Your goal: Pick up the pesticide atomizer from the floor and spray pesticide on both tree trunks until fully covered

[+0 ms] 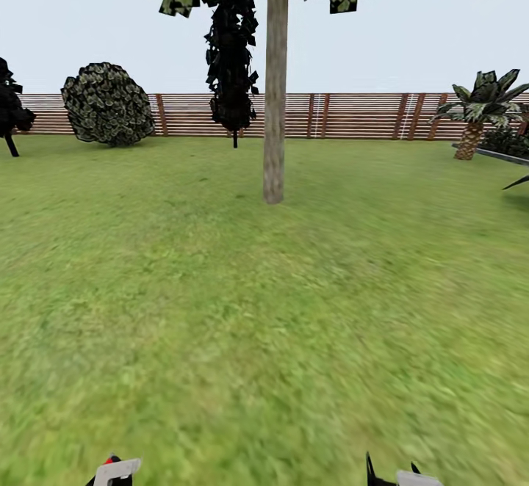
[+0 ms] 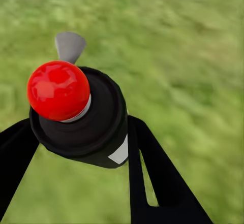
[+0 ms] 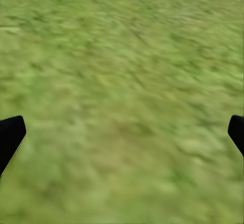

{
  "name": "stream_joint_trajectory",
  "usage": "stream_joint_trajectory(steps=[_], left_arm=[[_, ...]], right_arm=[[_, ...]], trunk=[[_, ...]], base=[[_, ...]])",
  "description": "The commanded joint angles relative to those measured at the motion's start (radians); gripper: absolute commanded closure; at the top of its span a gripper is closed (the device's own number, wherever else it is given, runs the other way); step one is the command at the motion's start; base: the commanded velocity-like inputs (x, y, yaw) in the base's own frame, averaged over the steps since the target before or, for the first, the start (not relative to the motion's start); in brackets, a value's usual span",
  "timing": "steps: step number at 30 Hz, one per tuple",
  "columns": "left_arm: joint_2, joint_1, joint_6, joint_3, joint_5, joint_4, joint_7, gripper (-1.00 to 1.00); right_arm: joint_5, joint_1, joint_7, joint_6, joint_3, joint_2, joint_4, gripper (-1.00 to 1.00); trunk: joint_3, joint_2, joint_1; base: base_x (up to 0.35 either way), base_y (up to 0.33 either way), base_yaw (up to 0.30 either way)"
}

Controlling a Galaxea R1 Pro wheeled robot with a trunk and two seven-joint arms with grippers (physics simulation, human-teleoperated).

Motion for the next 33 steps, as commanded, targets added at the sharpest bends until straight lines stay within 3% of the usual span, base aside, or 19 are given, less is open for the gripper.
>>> stream_joint_trajectory(steps=[1,33], left_arm=[[0.000,-0.001,-0.003,-0.002,0.009,0.001,-0.001,1.00],[-0.001,-0.001,-0.003,-0.002,0.009,0.001,-0.001,1.00]], right_arm=[[0.001,-0.001,0.002,-0.003,-0.005,0.000,0.001,-1.00],[0.001,-0.001,0.002,-0.003,-0.005,0.000,0.001,-1.00]], trunk=[[-0.001,0.000,0.000],[-0.001,0.000,0.000]], base=[[0.341,0.000,0.000],[0.341,0.000,0.000]])
